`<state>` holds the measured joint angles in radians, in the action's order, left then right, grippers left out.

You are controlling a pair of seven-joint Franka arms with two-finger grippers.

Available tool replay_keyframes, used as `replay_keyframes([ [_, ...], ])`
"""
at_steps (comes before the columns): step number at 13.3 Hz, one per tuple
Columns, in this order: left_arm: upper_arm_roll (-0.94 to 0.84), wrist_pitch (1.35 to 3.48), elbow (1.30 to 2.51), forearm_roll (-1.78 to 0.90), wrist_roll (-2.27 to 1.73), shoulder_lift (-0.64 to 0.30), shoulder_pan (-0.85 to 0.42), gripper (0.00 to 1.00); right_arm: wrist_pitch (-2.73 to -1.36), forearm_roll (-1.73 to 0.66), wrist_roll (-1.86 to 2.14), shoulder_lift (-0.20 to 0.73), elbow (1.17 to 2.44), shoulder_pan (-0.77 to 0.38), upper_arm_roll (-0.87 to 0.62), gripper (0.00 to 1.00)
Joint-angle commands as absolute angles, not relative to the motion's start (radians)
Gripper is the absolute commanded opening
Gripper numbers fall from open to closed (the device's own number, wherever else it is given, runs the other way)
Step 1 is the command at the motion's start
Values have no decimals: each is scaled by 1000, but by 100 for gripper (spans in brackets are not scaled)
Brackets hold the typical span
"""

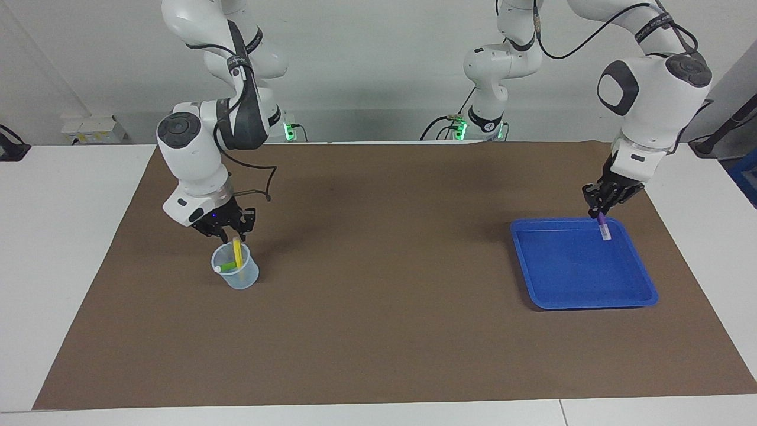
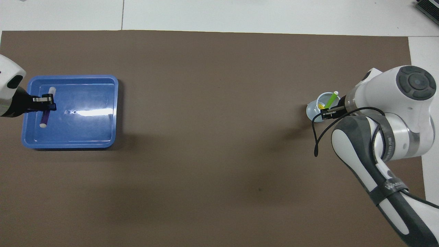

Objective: Right arm passes pens to left for tray arrangement
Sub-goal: 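Lower the purple pen into the blue tray and open the left gripper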

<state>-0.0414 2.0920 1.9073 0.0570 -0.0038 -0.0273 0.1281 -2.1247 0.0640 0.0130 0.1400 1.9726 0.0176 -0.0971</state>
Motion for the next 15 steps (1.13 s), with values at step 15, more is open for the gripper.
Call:
replay_keyframes([
  [15, -52, 2457, 1910, 48, 290, -336, 261, 0, -2174, 51, 2, 147, 1996, 28, -104, 28],
])
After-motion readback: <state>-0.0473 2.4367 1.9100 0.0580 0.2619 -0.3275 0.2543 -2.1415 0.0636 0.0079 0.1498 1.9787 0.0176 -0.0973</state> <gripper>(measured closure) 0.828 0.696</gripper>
